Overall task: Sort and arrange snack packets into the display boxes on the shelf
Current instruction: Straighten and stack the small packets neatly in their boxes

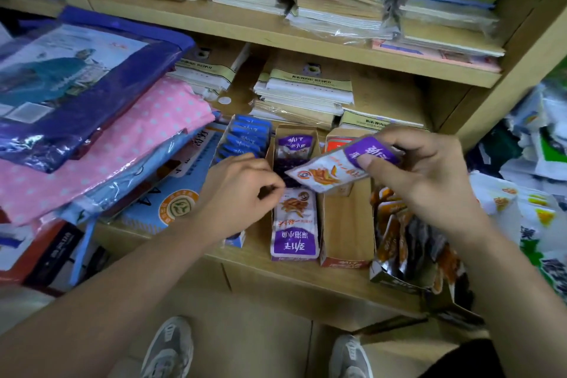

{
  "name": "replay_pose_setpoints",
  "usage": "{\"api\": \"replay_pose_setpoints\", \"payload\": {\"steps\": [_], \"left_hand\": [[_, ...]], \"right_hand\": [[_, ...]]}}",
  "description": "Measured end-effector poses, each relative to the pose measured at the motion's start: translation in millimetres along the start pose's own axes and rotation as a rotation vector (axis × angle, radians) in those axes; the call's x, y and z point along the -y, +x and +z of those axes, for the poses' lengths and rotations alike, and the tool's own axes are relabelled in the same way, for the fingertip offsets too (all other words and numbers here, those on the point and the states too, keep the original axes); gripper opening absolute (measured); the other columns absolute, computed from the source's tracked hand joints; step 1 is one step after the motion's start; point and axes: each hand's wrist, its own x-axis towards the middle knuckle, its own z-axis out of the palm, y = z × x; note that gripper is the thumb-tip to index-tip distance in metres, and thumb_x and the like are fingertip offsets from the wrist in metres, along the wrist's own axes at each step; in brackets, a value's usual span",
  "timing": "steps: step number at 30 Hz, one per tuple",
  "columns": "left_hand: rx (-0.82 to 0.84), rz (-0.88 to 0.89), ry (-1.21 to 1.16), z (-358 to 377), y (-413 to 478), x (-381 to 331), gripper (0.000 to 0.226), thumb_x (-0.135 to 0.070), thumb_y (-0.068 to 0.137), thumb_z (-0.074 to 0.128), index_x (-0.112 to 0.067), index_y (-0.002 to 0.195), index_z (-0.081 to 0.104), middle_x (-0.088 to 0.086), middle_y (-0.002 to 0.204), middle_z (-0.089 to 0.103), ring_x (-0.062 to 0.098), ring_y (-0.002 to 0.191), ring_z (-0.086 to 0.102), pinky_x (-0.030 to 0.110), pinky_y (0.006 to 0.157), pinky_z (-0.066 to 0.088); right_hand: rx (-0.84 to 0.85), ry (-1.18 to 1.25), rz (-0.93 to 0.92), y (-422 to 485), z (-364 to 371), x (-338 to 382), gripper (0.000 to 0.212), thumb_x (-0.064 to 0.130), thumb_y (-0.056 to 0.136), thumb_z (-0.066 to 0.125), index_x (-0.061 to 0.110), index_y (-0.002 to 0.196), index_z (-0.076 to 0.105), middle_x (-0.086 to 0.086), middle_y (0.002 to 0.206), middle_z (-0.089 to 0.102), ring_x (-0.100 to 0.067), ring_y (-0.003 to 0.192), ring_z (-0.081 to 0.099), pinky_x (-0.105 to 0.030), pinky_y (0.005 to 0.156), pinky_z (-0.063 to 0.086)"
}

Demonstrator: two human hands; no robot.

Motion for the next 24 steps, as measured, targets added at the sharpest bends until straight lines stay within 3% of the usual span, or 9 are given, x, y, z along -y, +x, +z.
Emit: {"api": "replay_pose_setpoints", "payload": {"steps": [3,7,13,17,21,22,24], "left_hand": [[-0.082,-0.145,-0.092,-0.2,10.2,4.0,0.004,-0.03,0.085,0.079,-0.027,0.087,0.08,-0.014,0.077,0.068,0.002,0.067,0.055,0.029,0.059,0.051],[-0.095,-0.302,-0.298,0.2,22.1,8.1,0.003,-0.026,0.084,0.081,-0.026,0.087,0.081,-0.014,0.074,0.072,0.001,0.063,0.063,0.025,0.062,0.054],[-0.091,-0.322,-0.36,-3.8,16.2,9.5,0.012,-0.02,0.082,0.082,-0.023,0.094,0.079,-0.013,0.078,0.073,0.005,0.068,0.067,0.02,0.066,0.055],[-0.083,-0.187,-0.397,-17.7,-5.9,-0.4,0.017,-0.033,0.078,0.081,-0.024,0.09,0.072,-0.017,0.074,0.066,0.009,0.068,0.061,0.019,0.059,0.048],[0.216,0.123,-0.06,-16.9,-31.9,-9.7,0.064,-0.077,0.072,0.065,-0.033,0.119,0.068,-0.019,0.107,0.067,0.007,0.097,0.056,0.029,0.075,0.049],[0.257,0.175,0.027,-11.4,-35.3,-11.7,0.07,-0.08,0.073,0.06,-0.032,0.124,0.067,-0.016,0.113,0.066,0.01,0.101,0.055,0.03,0.078,0.049],[0.229,0.221,0.046,-1.6,-37.3,-12.6,0.056,-0.069,0.08,0.062,-0.028,0.117,0.071,-0.012,0.109,0.071,0.012,0.098,0.06,0.033,0.077,0.054]], "right_hand": [[0.002,-0.047,-0.02,0.2,-1.5,1.5,0.011,0.014,0.088,0.07,0.007,0.095,0.074,0.002,0.09,0.074,-0.021,0.092,0.07,-0.039,0.065,0.058],[0.076,-0.22,-0.057,3.9,10.9,-10.3,0.01,0.013,0.089,0.073,0.016,0.098,0.075,0.006,0.091,0.072,-0.012,0.087,0.069,-0.026,0.066,0.056],[0.181,-0.523,-0.129,14.5,51.7,-46.1,0.014,0.014,0.09,0.074,0.014,0.103,0.078,0.001,0.096,0.072,-0.01,0.089,0.065,-0.033,0.075,0.057],[0.103,-0.491,-0.057,20.8,56.6,-55.9,0.018,0.013,0.086,0.077,0.012,0.104,0.074,0.0,0.099,0.071,-0.012,0.092,0.066,-0.036,0.079,0.059],[0.011,-0.356,0.062,18.0,52.7,-55.4,0.017,0.011,0.085,0.078,0.015,0.096,0.066,0.005,0.09,0.068,-0.013,0.087,0.067,-0.04,0.07,0.06],[0.01,-0.356,0.055,16.9,52.6,-56.4,0.015,0.012,0.085,0.078,0.015,0.094,0.066,0.005,0.089,0.068,-0.013,0.087,0.067,-0.041,0.07,0.06],[0.016,-0.356,0.038,15.6,52.4,-57.9,0.012,0.013,0.086,0.078,0.015,0.09,0.067,0.006,0.087,0.069,-0.013,0.085,0.068,-0.041,0.069,0.059]]}}
